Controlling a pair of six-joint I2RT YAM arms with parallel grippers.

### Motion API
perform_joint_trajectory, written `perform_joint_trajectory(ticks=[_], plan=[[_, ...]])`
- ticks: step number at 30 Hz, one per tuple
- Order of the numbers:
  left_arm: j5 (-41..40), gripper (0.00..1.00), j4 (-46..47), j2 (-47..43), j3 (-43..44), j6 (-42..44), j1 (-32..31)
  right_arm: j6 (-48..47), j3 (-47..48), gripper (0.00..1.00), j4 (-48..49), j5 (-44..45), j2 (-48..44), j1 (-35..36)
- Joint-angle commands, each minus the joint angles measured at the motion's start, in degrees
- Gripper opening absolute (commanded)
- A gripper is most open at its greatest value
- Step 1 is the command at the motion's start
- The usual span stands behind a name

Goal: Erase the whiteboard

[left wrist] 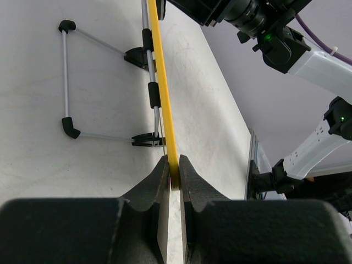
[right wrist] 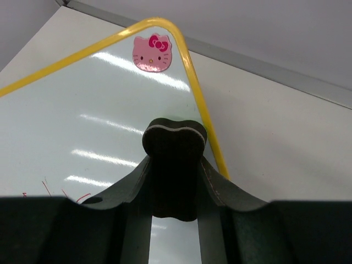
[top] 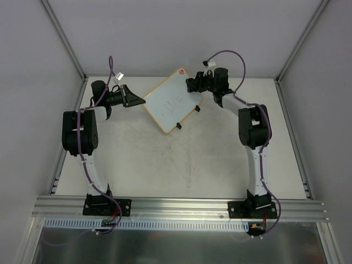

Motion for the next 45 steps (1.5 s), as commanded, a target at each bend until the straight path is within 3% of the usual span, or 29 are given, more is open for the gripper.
perform_joint_trajectory(ticks=[1,9,19,32,45], plan=[[4.1,0.00,-0.2,-1.8,0.3,3.0,-2.2,1.9,5.0,0.00,0.1,-1.0,0.9,0.4],[4.2,0.00,-0.2,-2.0,0.2,3.0,-2.2,3.9,13.4,0.00,-0.5,-0.8,4.1,2.2],[4.2,0.00,-0.2,-1.9,0.2,3.0,-2.2,1.7,17.0,0.00,-3.6,0.8,5.5,3.5],[4.2,0.00,-0.1,-2.1,-0.1,3.0,-2.3,-6.6,11.1,0.00,-16.3,1.1,1.2,3.2],[3.9,0.00,-0.1,-2.2,0.1,3.0,-2.5,-7.9,7.7,0.00,-27.8,-1.0,-1.6,3.3]])
